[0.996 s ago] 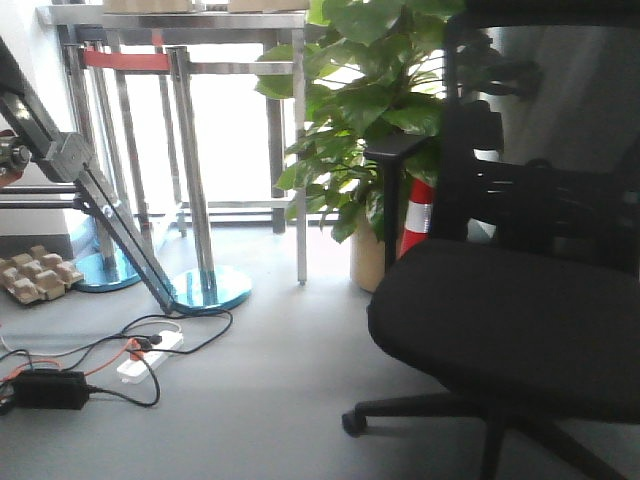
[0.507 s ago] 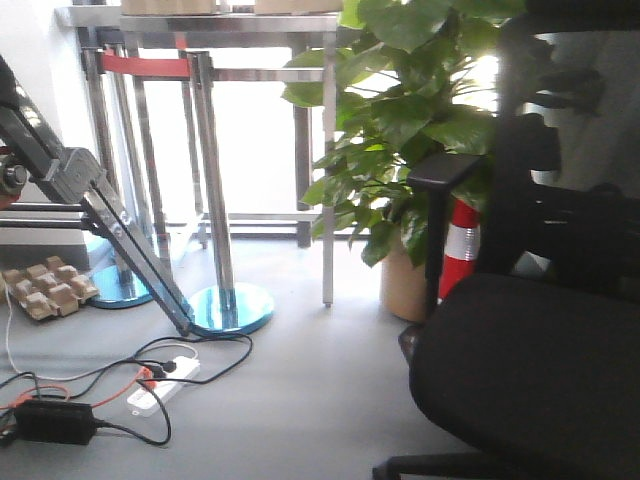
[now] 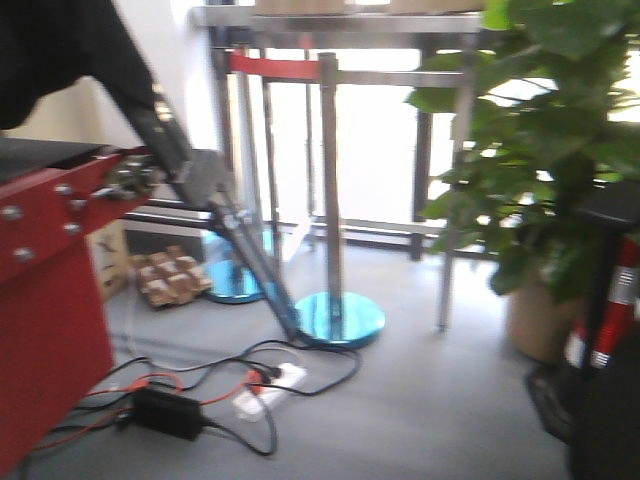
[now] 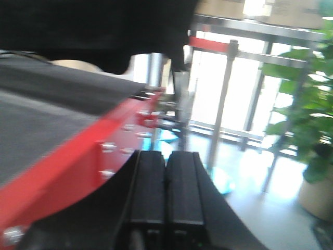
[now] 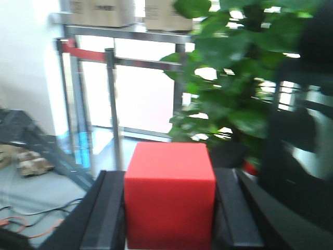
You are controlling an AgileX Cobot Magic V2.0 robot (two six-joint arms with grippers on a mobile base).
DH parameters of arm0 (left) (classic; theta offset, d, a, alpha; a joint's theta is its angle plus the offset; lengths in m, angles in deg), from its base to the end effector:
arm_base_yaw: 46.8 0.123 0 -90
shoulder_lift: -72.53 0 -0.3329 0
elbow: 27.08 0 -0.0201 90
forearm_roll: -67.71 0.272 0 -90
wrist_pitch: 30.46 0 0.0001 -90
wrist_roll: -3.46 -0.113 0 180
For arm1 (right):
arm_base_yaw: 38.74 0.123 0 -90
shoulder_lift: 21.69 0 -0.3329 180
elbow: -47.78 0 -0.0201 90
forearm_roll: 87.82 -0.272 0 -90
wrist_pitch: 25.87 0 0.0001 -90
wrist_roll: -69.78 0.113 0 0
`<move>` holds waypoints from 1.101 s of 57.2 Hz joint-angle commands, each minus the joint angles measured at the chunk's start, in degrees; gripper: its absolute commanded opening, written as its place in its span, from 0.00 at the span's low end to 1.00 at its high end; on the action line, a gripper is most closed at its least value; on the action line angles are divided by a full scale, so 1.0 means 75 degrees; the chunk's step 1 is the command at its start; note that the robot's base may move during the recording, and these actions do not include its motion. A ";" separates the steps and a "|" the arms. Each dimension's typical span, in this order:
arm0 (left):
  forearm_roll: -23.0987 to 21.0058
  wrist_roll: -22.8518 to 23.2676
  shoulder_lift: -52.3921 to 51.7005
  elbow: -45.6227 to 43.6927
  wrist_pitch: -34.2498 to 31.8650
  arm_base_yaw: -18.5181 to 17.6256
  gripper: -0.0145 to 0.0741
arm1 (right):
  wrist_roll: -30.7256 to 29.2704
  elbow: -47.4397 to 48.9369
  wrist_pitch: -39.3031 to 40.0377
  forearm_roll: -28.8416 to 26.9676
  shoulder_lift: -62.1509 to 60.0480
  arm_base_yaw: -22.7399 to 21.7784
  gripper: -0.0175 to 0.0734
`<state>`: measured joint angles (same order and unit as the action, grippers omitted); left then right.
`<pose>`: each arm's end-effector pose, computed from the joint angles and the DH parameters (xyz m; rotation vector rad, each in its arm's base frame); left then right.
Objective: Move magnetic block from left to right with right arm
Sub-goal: 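Turn the base toward the second dark table, cube held in right gripper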
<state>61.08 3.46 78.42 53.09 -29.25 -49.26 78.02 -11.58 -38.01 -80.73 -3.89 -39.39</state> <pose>0.0516 -0.0025 0.2012 -0.0535 1.5234 -0.1285 0.0567 -0.0036 0.3063 0.0471 1.5563 -0.0112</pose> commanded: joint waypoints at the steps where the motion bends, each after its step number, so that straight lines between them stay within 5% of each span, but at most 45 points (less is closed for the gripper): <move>1: -0.0013 0.0000 -0.0067 0.0059 -0.0594 -0.0032 0.02 | -0.0062 0.0221 0.0691 0.0081 0.0062 -0.0019 0.44; 63: -0.0013 0.0000 -0.0067 0.0059 -0.0594 -0.0032 0.02 | -0.0062 0.0221 0.0691 0.0081 0.0062 -0.0019 0.44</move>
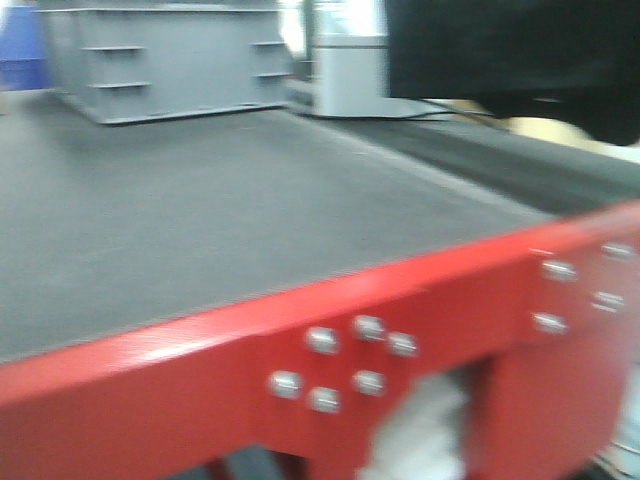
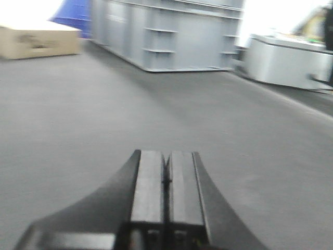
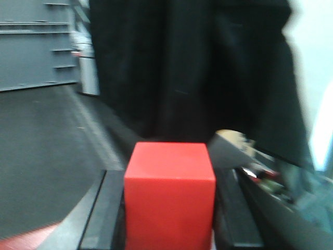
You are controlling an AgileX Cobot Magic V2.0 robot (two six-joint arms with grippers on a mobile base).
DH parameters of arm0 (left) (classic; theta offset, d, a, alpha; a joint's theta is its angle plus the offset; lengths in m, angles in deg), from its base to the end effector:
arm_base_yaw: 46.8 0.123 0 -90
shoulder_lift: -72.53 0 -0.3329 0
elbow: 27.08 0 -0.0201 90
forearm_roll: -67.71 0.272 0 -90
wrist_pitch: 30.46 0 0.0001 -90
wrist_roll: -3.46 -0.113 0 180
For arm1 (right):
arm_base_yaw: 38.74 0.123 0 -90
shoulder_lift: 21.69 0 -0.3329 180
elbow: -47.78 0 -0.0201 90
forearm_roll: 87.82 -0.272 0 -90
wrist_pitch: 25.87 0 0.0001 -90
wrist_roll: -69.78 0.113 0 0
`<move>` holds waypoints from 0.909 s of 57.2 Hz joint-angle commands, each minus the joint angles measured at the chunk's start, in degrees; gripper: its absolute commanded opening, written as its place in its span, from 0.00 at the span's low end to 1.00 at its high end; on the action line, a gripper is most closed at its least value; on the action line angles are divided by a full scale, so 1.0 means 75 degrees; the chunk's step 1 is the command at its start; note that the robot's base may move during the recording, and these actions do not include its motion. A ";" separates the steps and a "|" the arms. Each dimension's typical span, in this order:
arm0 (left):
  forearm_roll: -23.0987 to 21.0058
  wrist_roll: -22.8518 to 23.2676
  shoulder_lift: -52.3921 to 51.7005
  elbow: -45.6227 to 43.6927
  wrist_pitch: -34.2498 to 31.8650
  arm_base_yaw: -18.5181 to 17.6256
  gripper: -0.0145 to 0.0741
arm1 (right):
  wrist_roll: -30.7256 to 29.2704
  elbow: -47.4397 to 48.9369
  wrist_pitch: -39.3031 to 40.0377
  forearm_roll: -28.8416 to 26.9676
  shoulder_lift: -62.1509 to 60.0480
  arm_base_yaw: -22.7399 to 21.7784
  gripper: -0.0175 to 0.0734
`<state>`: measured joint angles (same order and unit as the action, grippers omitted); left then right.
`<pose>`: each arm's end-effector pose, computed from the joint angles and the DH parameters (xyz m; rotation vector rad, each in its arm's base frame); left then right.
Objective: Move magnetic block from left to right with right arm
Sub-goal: 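Turn the base toward the second dark table, cube held in right gripper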
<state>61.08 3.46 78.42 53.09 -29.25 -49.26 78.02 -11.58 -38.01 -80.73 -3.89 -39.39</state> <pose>0.0516 -0.0025 0.2012 -0.0535 1.5234 -0.1285 0.0567 -0.0036 0.3063 0.0471 1.5563 -0.0112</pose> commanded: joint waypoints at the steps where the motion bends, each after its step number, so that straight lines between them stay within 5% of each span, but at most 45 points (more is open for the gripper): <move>1: -0.0013 0.0000 -0.0067 0.0059 -0.0594 -0.0032 0.02 | -0.0062 0.0221 0.0691 0.0081 0.0062 -0.0019 0.44; 52: -0.0013 0.0000 -0.0067 0.0059 -0.0594 -0.0032 0.02 | -0.0062 0.0221 0.0691 0.0081 0.0062 -0.0019 0.44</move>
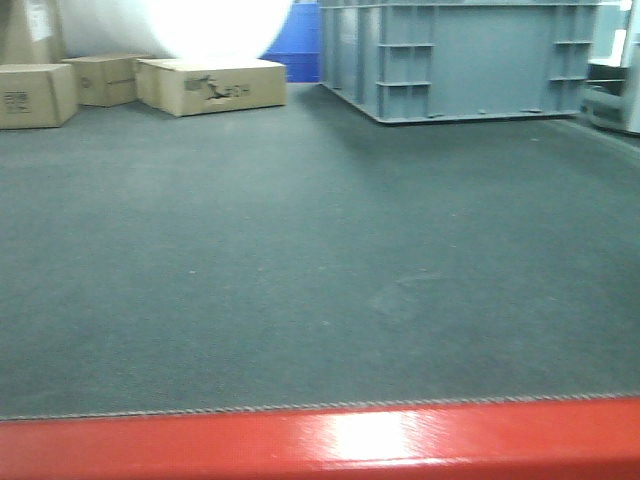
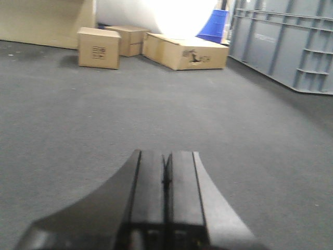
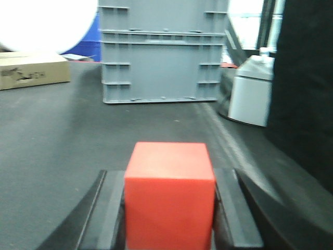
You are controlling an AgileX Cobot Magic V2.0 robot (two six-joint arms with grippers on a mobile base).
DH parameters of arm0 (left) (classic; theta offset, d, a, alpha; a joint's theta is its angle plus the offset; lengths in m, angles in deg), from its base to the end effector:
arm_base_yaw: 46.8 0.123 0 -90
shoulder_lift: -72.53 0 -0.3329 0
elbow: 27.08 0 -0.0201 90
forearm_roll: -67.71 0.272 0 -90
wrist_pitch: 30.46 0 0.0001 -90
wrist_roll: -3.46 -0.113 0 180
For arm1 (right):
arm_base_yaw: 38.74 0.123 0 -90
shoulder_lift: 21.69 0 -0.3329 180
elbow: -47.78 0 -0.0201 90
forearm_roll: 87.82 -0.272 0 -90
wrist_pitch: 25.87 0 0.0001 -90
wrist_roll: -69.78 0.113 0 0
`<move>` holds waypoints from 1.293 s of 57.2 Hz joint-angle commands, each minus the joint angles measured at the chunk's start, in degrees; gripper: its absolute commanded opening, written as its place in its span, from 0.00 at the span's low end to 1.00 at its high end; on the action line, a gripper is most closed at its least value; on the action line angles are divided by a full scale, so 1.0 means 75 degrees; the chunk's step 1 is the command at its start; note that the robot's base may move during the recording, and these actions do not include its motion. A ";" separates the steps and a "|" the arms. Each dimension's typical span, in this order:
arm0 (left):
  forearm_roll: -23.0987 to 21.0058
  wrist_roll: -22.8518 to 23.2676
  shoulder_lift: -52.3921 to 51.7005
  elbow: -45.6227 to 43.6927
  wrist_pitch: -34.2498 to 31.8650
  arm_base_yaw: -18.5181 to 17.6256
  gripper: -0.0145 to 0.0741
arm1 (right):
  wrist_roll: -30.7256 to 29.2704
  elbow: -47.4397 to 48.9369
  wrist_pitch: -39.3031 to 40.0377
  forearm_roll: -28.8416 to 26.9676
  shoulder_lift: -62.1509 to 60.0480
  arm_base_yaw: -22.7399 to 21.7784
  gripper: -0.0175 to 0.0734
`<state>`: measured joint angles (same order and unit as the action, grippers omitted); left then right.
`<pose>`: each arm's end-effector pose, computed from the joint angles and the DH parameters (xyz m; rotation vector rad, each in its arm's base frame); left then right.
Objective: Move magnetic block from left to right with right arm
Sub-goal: 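Turn the base toward the second dark table, cube held in right gripper, then approach the second table edge holding the red cube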
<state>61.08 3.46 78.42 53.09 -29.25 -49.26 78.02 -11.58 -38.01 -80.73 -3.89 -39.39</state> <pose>0.0516 -0.0025 0.2012 -0.0535 1.5234 -0.1285 0.0567 -0.0036 0.3063 0.0471 1.5563 -0.0112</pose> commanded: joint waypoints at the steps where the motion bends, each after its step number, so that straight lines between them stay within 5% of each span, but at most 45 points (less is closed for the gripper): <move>1: -0.0013 0.0000 -0.0067 0.0059 -0.0594 -0.0032 0.02 | -0.0062 0.0221 0.0691 0.0081 0.0062 -0.0019 0.44; 74: -0.0013 0.0000 -0.0067 0.0059 -0.0594 -0.0032 0.02 | -0.0062 0.0221 0.0691 0.0081 0.0062 -0.0019 0.44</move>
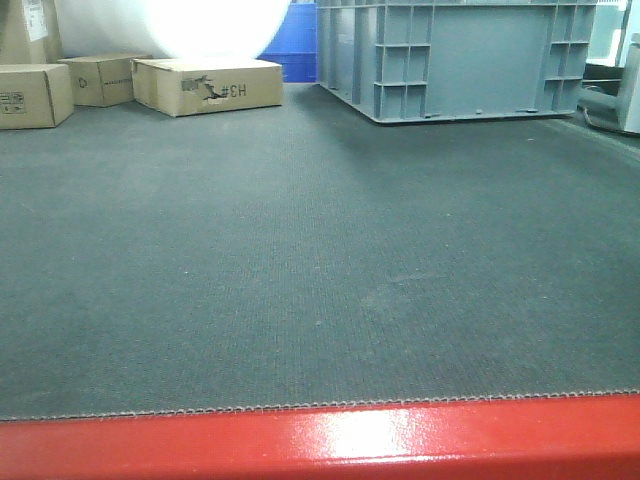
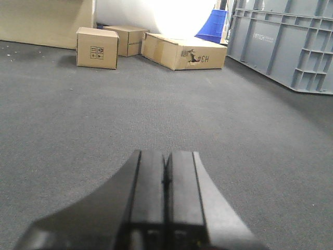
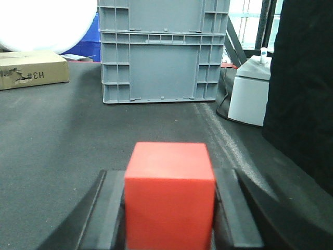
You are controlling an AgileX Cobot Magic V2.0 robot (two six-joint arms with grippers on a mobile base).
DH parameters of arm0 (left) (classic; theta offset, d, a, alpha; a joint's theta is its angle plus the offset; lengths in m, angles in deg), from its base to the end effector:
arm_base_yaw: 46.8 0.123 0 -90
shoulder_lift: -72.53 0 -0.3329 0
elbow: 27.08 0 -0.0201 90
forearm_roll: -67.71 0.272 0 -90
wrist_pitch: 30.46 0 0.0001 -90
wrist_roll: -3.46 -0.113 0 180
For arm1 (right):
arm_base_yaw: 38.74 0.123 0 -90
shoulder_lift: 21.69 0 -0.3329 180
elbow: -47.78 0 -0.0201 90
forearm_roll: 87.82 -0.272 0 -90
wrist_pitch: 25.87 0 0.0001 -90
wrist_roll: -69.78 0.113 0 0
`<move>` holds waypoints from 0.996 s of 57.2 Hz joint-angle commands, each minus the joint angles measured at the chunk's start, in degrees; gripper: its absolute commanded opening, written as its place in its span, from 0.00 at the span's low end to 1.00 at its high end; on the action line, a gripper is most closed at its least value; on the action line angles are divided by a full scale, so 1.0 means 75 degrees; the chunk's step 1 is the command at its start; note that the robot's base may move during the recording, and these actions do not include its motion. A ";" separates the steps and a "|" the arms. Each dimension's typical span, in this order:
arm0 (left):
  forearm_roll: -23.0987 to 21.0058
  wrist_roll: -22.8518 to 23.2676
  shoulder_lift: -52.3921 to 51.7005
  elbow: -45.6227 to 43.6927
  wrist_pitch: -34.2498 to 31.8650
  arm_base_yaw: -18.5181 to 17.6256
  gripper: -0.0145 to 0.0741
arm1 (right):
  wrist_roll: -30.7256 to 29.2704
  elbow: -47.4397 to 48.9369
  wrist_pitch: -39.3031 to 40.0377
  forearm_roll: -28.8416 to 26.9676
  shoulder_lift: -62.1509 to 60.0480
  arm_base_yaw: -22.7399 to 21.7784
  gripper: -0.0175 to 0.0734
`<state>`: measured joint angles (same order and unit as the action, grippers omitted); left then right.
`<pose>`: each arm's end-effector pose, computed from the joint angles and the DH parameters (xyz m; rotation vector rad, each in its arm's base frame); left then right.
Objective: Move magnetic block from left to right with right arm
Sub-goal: 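Approach the second table edge holding the red cube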
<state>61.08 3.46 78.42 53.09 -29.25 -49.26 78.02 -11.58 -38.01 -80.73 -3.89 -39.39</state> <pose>0.0516 -0.0025 0.2012 -0.0535 1.5234 -0.1285 0.0567 -0.0036 0.3063 0.0471 1.5563 -0.0112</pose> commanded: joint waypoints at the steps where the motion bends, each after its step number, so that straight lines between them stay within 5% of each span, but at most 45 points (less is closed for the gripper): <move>1: -0.0013 0.0000 -0.0067 0.0059 -0.0594 -0.0032 0.02 | -0.0062 0.0221 0.0691 0.0081 0.0062 -0.0019 0.44; 57: -0.0013 0.0000 -0.0067 0.0059 -0.0594 -0.0032 0.02 | -0.0055 0.0221 0.0772 0.0057 0.0652 -0.0019 0.44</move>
<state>61.08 3.46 78.42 53.09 -29.25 -49.26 78.02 -11.58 -37.88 -80.73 -0.76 -39.39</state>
